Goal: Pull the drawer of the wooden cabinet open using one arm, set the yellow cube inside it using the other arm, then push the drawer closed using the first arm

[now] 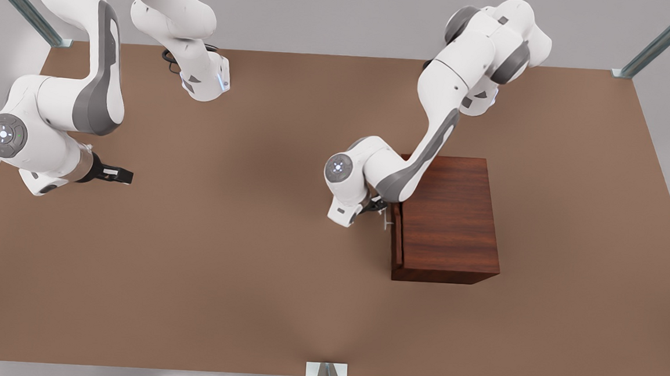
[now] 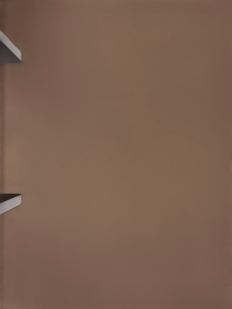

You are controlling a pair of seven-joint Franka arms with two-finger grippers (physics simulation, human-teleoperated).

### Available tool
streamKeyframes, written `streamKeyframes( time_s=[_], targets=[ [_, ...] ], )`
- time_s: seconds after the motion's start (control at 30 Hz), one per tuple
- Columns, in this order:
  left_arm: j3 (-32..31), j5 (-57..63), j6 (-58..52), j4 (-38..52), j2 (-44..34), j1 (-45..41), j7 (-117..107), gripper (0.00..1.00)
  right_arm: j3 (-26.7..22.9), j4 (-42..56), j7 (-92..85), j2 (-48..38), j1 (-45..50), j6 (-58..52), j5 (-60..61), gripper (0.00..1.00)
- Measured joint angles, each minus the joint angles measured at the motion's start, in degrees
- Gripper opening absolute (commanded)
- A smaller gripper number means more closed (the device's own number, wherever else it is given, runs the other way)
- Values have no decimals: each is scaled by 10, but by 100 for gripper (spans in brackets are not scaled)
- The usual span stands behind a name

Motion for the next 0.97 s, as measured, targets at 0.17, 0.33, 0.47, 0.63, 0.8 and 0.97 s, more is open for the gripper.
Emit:
streamKeyframes(
  time_s=[0.17, 0.33, 0.47, 0.63, 0.8, 0.97],
  targets=[
    [1, 0, -1, -5, -3, 8, 15, 100, 0, 0, -3, 1, 0, 0, 0, 100],
    [0, -1, -8, -4, -13, 20, 31, 100, 0, 0, -5, 1, 0, 0, 0, 100],
    [2, -26, -20, 12, -50, 30, 42, 100, 0, 0, -7, 1, 0, 0, 0, 100],
    [3, -88, -128, 108, -137, 51, 55, 100, 0, 0, -8, 1, 0, 0, 0, 100],
    [8, -183, -214, 71, -235, 280, 129, 100, 1, 0, -9, 1, 8, 0, -1, 100],
    [9, -224, -206, 21, -283, 327, 214, 100, 1, 0, -10, 2, 8, 0, -2, 100]
  ],
)
